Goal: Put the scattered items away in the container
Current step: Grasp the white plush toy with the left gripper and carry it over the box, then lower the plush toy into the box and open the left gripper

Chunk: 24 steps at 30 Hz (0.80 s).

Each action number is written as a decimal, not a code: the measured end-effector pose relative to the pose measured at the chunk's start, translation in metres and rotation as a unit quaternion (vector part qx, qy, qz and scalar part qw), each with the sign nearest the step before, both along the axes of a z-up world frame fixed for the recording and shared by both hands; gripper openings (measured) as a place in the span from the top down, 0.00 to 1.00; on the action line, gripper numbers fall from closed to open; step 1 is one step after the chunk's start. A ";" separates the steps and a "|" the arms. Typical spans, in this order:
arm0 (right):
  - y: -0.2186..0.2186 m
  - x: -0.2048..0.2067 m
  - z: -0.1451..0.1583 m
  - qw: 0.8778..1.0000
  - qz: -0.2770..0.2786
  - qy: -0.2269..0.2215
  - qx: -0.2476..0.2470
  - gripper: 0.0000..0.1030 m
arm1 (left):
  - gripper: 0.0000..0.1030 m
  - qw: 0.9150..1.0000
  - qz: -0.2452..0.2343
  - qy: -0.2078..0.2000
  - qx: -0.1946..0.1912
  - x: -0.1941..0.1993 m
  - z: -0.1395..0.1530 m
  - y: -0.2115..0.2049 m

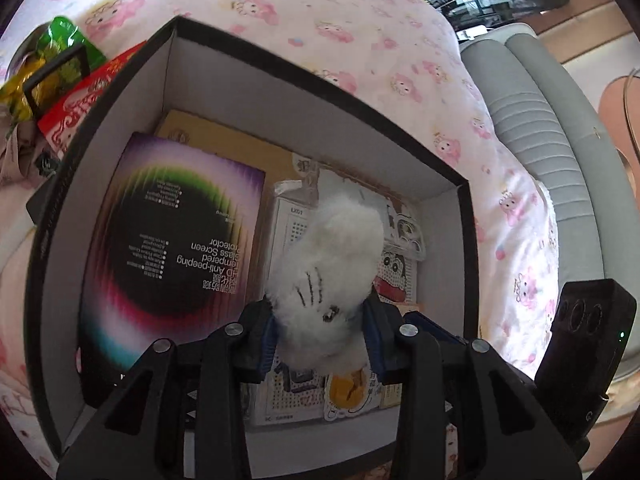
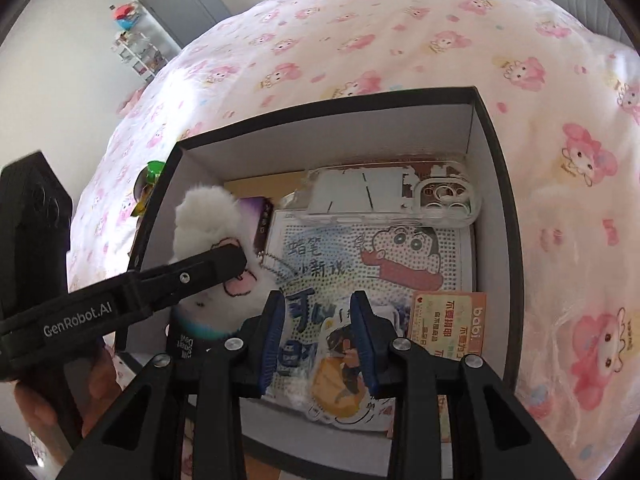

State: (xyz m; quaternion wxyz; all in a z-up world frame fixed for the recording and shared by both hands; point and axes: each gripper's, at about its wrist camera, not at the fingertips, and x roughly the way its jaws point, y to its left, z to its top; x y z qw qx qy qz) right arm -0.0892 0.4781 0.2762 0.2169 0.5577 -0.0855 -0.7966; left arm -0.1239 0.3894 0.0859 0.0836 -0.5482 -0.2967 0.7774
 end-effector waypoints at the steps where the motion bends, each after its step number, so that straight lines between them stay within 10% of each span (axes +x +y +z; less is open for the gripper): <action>1: 0.004 -0.002 -0.006 1.000 -0.006 -0.009 -0.016 0.71 | 0.64 1.000 0.001 -0.008 -0.003 0.000 -0.005 0.000; 14: -0.013 0.020 -0.031 0.990 0.062 -0.095 -0.078 0.71 | 0.52 0.997 -0.026 -0.016 -0.067 -0.024 -0.006 -0.022; 18: -0.028 0.022 -0.039 0.987 0.085 -0.110 -0.076 0.71 | 0.83 0.994 -0.072 -0.016 -0.086 -0.027 -0.009 -0.010; 24: -0.027 0.019 -0.041 0.995 0.056 -0.076 -0.025 0.71 | 0.84 0.992 -0.089 -0.023 -0.080 0.000 0.005 -0.013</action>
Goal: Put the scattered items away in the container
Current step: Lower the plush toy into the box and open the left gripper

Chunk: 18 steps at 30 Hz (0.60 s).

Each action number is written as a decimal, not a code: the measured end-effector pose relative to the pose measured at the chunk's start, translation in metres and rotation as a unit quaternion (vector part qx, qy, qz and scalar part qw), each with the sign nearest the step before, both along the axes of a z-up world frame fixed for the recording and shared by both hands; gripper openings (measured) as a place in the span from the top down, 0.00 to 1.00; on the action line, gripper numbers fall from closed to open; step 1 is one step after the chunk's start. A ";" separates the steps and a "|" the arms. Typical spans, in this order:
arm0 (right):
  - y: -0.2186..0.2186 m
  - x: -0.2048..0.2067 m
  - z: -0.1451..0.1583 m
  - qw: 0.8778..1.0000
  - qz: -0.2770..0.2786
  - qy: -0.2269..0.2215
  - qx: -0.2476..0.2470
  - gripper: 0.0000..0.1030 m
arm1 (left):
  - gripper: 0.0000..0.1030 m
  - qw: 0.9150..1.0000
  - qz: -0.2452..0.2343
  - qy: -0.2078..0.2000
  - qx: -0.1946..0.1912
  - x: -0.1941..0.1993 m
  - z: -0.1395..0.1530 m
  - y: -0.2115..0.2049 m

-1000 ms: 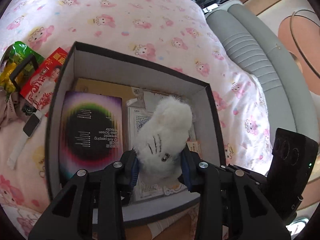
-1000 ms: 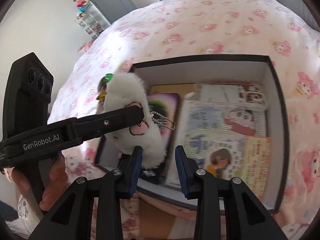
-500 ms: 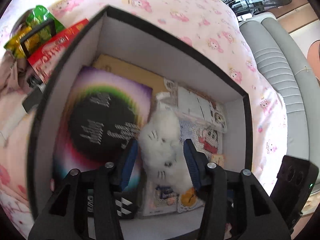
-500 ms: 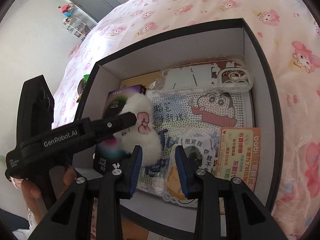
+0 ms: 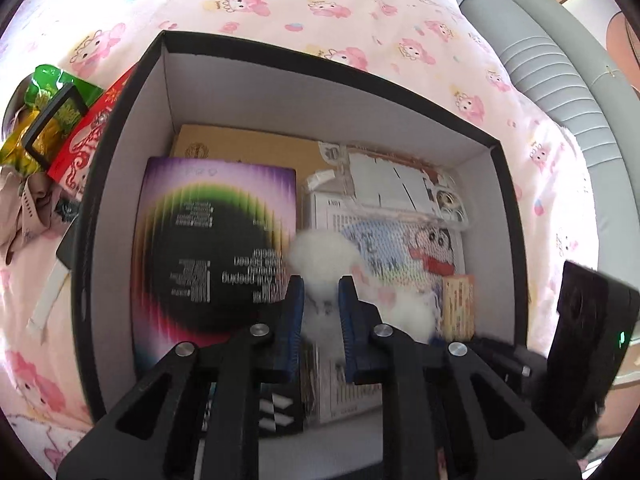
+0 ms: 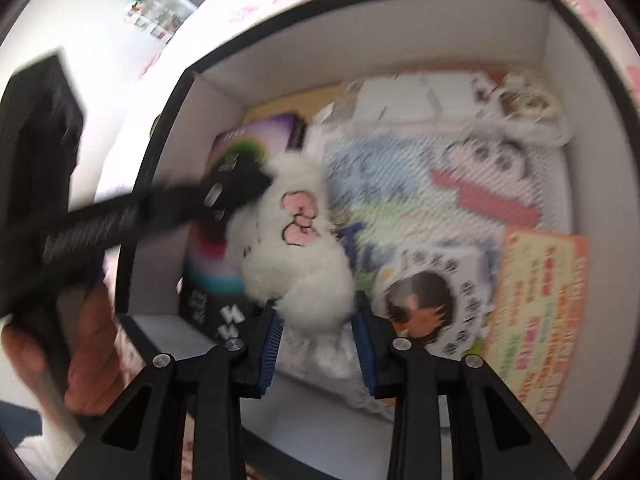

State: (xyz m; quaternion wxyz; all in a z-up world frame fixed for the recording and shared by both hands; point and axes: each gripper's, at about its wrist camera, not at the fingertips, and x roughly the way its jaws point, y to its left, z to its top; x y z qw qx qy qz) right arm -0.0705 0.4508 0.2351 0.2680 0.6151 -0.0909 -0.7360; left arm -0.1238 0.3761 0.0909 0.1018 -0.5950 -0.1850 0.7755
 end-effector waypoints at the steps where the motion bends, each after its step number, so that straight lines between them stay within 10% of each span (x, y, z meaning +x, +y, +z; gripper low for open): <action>1: 0.004 0.000 0.004 1.000 -0.015 0.017 0.014 0.71 | 0.83 1.000 -0.003 -0.006 0.016 0.003 0.001 -0.003; 10: 0.033 0.008 0.030 0.994 -0.088 0.066 -0.009 0.71 | 0.48 0.998 0.002 -0.010 0.063 -0.018 0.001 -0.020; 18: 0.014 -0.022 0.010 0.997 -0.075 0.010 -0.034 0.67 | 0.65 0.999 -0.016 -0.008 0.047 -0.015 -0.009 0.000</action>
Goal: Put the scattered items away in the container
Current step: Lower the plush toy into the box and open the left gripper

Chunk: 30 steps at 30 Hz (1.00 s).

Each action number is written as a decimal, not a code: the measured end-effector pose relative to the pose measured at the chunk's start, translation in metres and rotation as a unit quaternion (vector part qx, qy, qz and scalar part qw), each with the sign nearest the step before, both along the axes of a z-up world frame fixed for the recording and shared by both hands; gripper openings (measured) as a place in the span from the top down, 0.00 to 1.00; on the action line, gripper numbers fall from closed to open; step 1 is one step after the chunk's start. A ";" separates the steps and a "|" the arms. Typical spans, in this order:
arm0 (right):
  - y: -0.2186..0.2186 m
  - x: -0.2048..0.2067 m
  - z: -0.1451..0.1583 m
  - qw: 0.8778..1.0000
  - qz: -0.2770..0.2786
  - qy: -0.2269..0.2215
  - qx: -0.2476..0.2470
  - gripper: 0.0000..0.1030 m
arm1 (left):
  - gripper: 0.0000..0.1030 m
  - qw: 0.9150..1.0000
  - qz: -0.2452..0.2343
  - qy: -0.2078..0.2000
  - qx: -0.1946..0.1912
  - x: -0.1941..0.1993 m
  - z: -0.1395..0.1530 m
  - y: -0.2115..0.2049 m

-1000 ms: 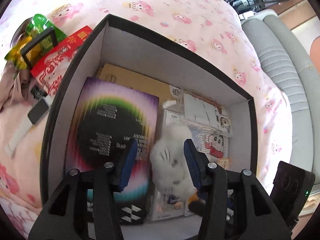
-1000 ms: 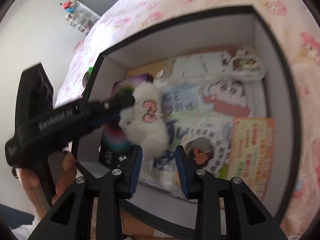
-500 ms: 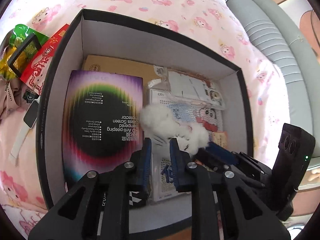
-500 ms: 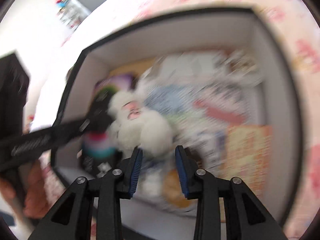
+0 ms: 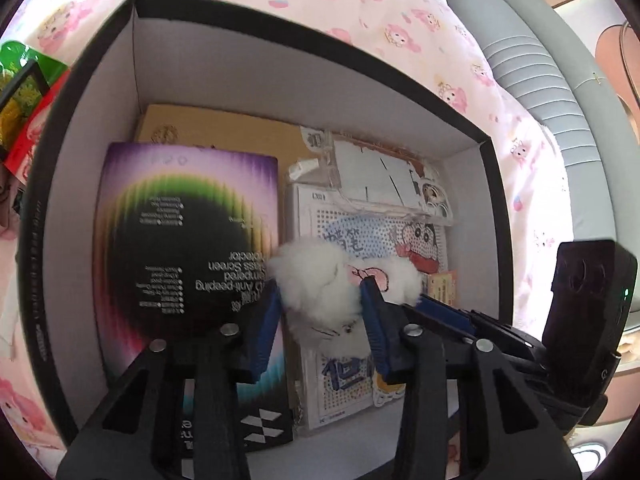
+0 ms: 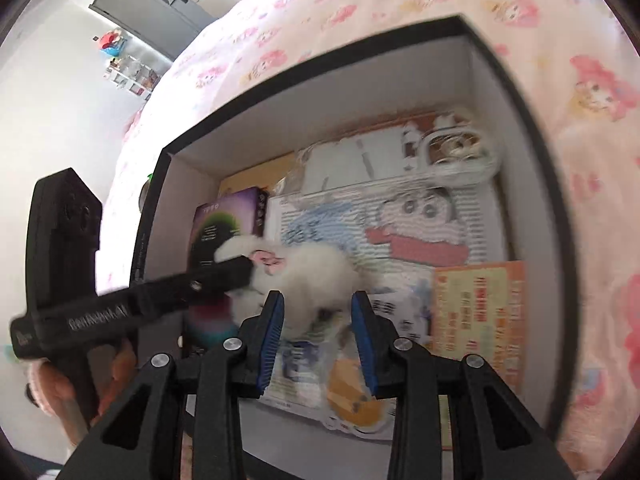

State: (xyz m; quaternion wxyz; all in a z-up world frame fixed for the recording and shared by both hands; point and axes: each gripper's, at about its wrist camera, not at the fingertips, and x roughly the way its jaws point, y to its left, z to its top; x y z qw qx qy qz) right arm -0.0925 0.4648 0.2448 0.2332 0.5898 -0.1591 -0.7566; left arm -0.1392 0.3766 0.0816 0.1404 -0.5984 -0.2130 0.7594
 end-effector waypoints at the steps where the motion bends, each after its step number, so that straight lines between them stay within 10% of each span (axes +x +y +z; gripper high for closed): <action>1: -0.004 -0.005 -0.002 1.000 0.007 -0.005 0.011 0.67 | 0.68 1.000 0.003 0.009 -0.006 0.001 0.005 -0.002; 8: -0.039 -0.024 0.030 0.998 0.040 0.043 0.028 0.68 | 0.70 0.996 0.034 0.078 -0.034 -0.011 0.058 -0.027; 15: -0.070 -0.066 0.039 0.995 0.045 0.068 0.054 0.68 | 0.60 0.997 0.040 0.051 -0.041 -0.040 0.064 -0.066; 25: -0.038 -0.059 0.027 0.996 -0.005 0.067 0.066 0.68 | 0.60 0.995 0.010 0.091 -0.045 -0.048 0.036 -0.019; 30: -0.045 -0.057 0.021 0.993 0.003 0.072 0.096 0.68 | 0.63 0.997 0.030 0.045 -0.050 -0.068 0.014 -0.021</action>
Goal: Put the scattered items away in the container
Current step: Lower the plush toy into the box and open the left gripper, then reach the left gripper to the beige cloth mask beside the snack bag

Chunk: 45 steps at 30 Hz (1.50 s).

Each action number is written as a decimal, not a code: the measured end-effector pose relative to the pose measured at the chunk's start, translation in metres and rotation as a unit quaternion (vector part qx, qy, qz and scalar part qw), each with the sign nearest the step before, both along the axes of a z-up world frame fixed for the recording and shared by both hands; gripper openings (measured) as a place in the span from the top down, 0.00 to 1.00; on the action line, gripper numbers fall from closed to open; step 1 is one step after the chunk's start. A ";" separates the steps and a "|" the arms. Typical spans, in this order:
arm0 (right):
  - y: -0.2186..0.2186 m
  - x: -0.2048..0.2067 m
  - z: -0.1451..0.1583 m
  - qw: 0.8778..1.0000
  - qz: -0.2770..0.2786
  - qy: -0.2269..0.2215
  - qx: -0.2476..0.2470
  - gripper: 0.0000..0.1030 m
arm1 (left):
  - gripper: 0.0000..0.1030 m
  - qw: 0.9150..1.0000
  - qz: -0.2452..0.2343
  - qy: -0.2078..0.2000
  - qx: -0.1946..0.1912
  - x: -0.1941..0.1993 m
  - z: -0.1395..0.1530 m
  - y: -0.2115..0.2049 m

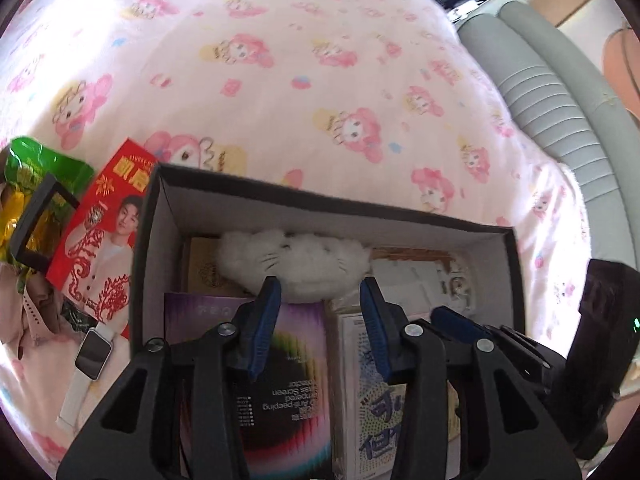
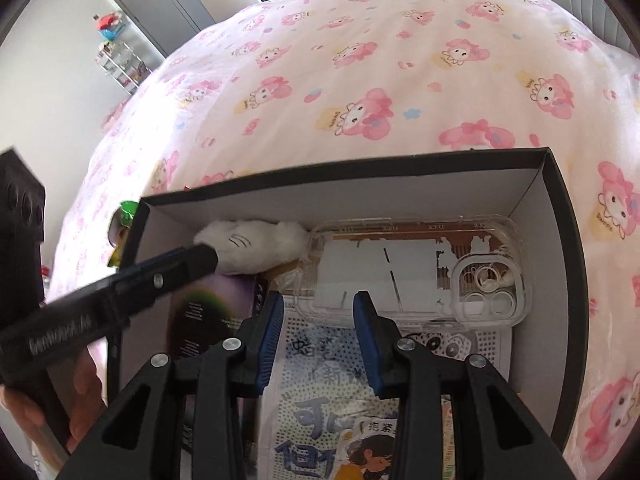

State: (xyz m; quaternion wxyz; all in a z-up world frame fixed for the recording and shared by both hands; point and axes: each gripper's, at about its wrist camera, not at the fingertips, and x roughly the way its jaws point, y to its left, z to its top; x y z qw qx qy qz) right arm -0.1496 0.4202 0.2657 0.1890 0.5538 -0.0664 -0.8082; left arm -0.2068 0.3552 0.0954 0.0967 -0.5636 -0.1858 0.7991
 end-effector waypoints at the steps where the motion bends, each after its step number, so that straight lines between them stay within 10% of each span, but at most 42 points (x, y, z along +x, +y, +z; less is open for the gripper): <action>1: -0.001 0.000 -0.002 1.000 0.001 -0.003 0.008 0.68 | 0.64 1.000 -0.002 -0.005 -0.002 -0.002 -0.004 0.002; 7: 0.001 0.005 0.003 1.000 -0.003 0.004 0.016 0.68 | 0.62 0.999 -0.027 0.035 0.007 0.029 0.019 0.014; 19: 0.020 0.131 0.112 0.987 -0.046 0.151 0.039 0.66 | 0.54 0.982 -0.069 0.174 -0.034 0.159 0.118 0.034; 33: -0.015 0.213 0.123 0.986 -0.010 0.160 0.036 0.66 | 0.53 0.984 -0.046 0.165 -0.041 0.235 0.123 -0.015; 45: -0.136 0.203 0.109 0.984 0.100 0.147 -0.003 0.66 | 0.55 0.987 0.083 0.119 -0.063 0.256 0.103 -0.139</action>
